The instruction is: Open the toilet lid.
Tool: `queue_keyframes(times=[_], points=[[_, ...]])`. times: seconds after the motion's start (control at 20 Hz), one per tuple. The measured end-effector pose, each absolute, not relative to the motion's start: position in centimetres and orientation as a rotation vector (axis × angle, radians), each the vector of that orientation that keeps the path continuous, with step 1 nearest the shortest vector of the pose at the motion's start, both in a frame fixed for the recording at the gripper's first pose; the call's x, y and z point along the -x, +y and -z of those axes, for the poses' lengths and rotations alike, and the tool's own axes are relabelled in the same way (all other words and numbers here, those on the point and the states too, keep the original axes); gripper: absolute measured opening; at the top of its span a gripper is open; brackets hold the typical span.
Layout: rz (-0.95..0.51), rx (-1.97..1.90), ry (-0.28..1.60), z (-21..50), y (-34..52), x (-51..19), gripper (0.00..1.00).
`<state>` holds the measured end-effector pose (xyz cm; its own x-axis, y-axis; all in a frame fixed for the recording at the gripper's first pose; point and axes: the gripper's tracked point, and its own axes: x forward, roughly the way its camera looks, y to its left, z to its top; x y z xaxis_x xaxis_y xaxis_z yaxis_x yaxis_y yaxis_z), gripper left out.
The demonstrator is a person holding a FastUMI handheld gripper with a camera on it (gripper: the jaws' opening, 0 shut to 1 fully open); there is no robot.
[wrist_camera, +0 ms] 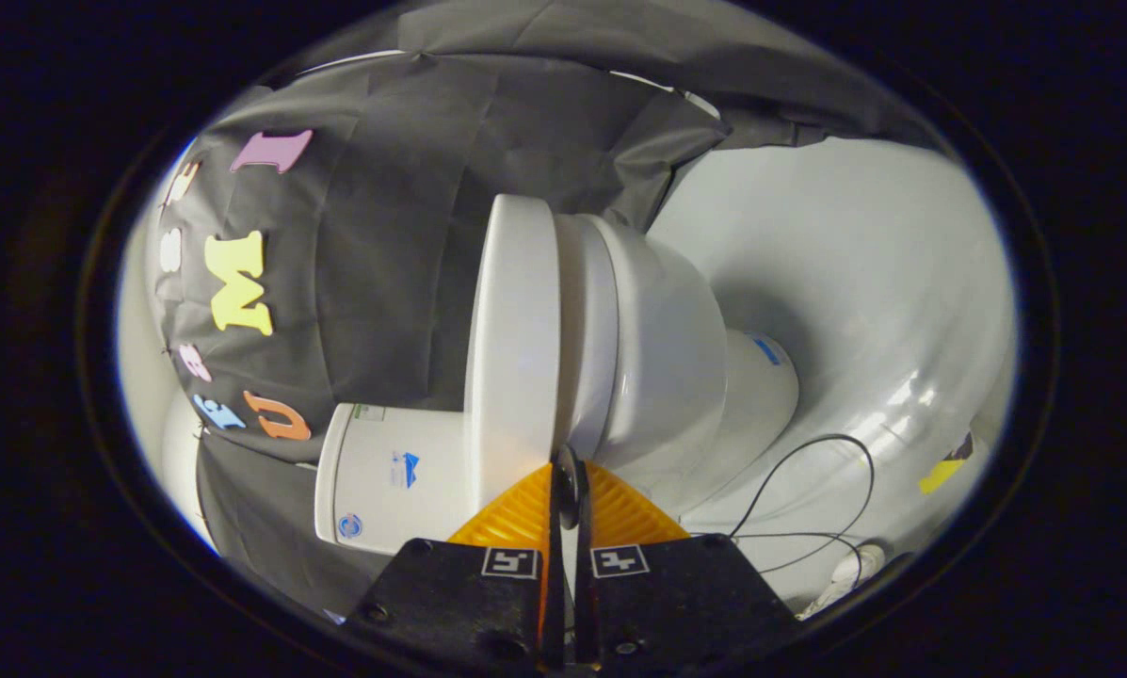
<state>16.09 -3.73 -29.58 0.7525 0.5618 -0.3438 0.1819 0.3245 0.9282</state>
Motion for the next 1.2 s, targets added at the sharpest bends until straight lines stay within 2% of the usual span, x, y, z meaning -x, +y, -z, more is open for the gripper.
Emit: queue_keyframes(times=[0.65, 1.2], points=[[-0.187, -1.180, 0.759, 28.3, -3.7, -16.2, 0.07], [-0.174, -1.058, 0.730, 24.3, -3.3, -16.0, 0.05]])
